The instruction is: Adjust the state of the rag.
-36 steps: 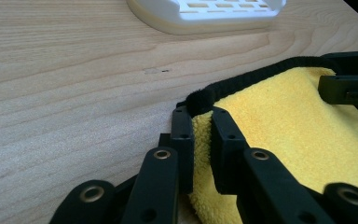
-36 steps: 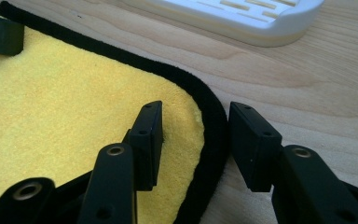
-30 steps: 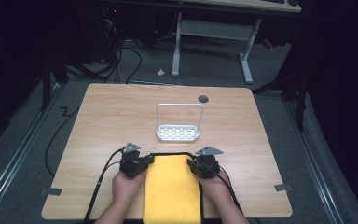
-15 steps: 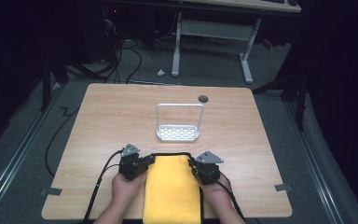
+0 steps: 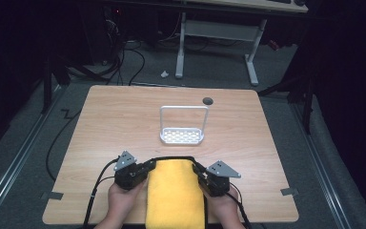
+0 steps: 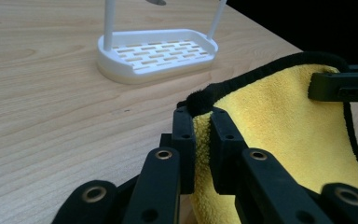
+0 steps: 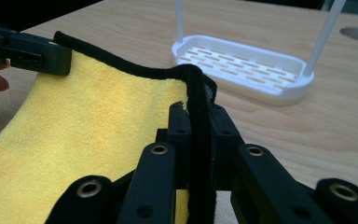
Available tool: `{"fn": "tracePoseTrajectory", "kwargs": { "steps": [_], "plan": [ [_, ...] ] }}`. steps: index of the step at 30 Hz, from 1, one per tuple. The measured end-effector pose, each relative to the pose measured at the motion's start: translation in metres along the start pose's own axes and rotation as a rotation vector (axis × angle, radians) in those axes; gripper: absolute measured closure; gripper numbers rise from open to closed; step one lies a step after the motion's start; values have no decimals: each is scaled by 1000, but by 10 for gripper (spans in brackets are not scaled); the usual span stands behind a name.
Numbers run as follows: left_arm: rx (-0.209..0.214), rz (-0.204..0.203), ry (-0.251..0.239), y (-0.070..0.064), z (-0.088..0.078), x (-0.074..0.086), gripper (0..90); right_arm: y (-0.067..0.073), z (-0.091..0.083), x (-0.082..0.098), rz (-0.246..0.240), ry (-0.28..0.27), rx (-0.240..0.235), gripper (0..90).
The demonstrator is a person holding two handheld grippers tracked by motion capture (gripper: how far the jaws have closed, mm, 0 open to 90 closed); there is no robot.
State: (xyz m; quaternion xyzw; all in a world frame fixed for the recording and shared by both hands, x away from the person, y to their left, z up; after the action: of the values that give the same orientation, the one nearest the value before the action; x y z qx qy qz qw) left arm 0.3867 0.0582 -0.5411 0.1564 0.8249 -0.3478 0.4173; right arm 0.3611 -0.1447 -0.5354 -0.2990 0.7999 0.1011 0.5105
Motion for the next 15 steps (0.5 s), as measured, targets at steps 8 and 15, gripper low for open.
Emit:
{"fn": "tracePoseTrajectory", "kwargs": {
  "steps": [8, 15],
  "plan": [
    [22, 10, -40, -9, -8, -5, 822, 2, -7, -8, -25, -33, 32, 824],
    [33, 46, -63, -20, -11, -13, 825, -1, -11, -13, -18, -52, 45, 823]
  ]
}}
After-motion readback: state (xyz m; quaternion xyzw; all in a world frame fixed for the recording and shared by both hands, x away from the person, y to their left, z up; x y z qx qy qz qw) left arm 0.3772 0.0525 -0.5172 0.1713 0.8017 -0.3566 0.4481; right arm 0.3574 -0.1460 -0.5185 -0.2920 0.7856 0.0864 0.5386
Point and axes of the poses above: each handheld gripper's, and its own axes: z roughly forward along the jaws, x roughly out of its underside, y roughly to its left, the point moved 8 cm from there along z, roughly forward along the jaws, and after that the axes turned 12 degrees about -z, right-handed, at the moved point
